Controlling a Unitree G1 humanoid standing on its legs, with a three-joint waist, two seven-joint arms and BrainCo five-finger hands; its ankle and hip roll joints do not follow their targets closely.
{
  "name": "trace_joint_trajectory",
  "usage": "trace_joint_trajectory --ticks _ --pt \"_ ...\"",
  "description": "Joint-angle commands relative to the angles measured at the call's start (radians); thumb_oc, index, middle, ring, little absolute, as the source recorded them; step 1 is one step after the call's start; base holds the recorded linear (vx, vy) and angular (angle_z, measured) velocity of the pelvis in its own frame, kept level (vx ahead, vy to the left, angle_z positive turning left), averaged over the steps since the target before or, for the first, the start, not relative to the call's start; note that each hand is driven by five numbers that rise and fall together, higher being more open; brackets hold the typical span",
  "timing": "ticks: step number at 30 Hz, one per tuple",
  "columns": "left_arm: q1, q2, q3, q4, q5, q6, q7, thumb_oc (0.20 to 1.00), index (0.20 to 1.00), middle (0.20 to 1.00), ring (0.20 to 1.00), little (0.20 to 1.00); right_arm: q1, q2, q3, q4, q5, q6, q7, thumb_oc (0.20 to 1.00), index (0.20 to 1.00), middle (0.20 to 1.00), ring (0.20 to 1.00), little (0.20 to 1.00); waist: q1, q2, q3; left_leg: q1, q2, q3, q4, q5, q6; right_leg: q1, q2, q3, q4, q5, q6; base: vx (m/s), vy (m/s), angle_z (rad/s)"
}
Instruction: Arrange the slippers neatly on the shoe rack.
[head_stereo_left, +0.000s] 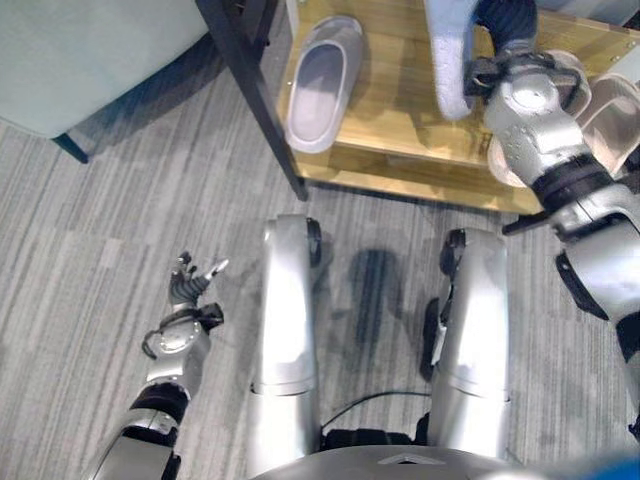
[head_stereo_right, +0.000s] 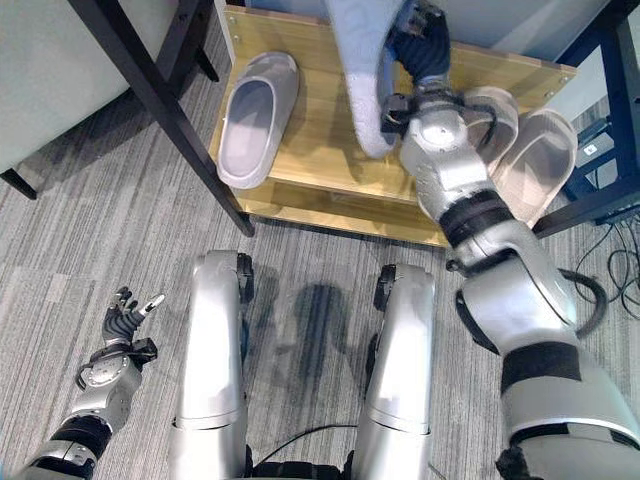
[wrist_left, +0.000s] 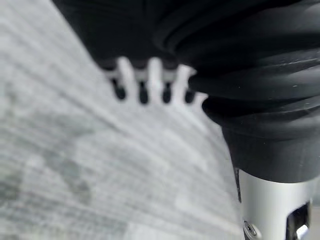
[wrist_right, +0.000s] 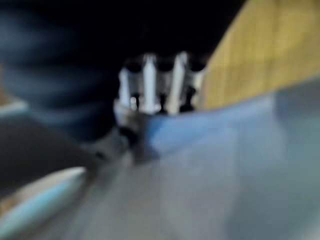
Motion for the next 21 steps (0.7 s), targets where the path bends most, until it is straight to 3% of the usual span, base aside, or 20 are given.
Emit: trace_joint_trajectory --ticks 1,5,13,20,21 --pt "-0.001 0.021 -0.069 -0.028 0.020 -0.030 -0.006 1.000 1.000 1.000 1.000 1.000 -0.070 -0.023 -0.041 0.035 -0.140 0.017 -0.028 0.200 0.200 0.200 0.200 0.200 0.063 0.018 -0.017 0.064 -0.004 0.005 -0.011 -0.053 0.091 0.044 0.012 0.089 0.022 0.112 -0.084 -0.01 0.042 0.00" --pt "-0.016 0.017 -0.078 -0.020 0.016 -0.027 0.001 1.000 1.000 1.000 1.000 1.000 -0.090 0.015 -0.021 0.138 -0.211 0.049 -0.048 0.200 0.200 0.200 0.200 0.200 0.068 0.016 -0.013 0.064 -0.004 0.008 0.000 -0.062 0.095 0.048 0.012 0.088 0.023 0.112 -0.083 0.00 0.000 0.00" --pt "-0.006 -0.008 -0.118 0.038 0.044 -0.027 0.020 1.000 1.000 1.000 1.000 1.000 -0.099 0.093 -0.034 0.248 -0.229 0.031 -0.100 0.200 0.200 0.200 0.200 0.200 0.064 0.015 -0.011 0.064 0.000 0.014 0.015 -0.074 0.098 0.054 0.021 0.086 0.023 0.115 -0.084 0.00 0.026 -0.01" --pt "-0.033 -0.015 -0.147 0.079 0.084 -0.041 0.040 1.000 1.000 1.000 1.000 1.000 -0.074 0.107 -0.040 0.300 -0.207 0.018 -0.101 0.200 0.200 0.200 0.200 0.200 0.058 0.019 -0.015 0.064 -0.003 0.022 0.025 -0.078 0.096 0.063 0.018 0.090 0.033 0.112 -0.085 0.00 0.000 0.00" --pt "-0.039 -0.016 -0.150 0.083 0.082 -0.042 0.040 1.000 1.000 1.000 1.000 1.000 -0.074 0.110 -0.043 0.309 -0.199 0.016 -0.104 0.595 0.595 0.595 0.595 0.595 0.059 0.021 -0.015 0.064 -0.004 0.023 0.025 -0.078 0.095 0.063 0.019 0.090 0.033 0.112 -0.085 0.00 0.000 0.00"
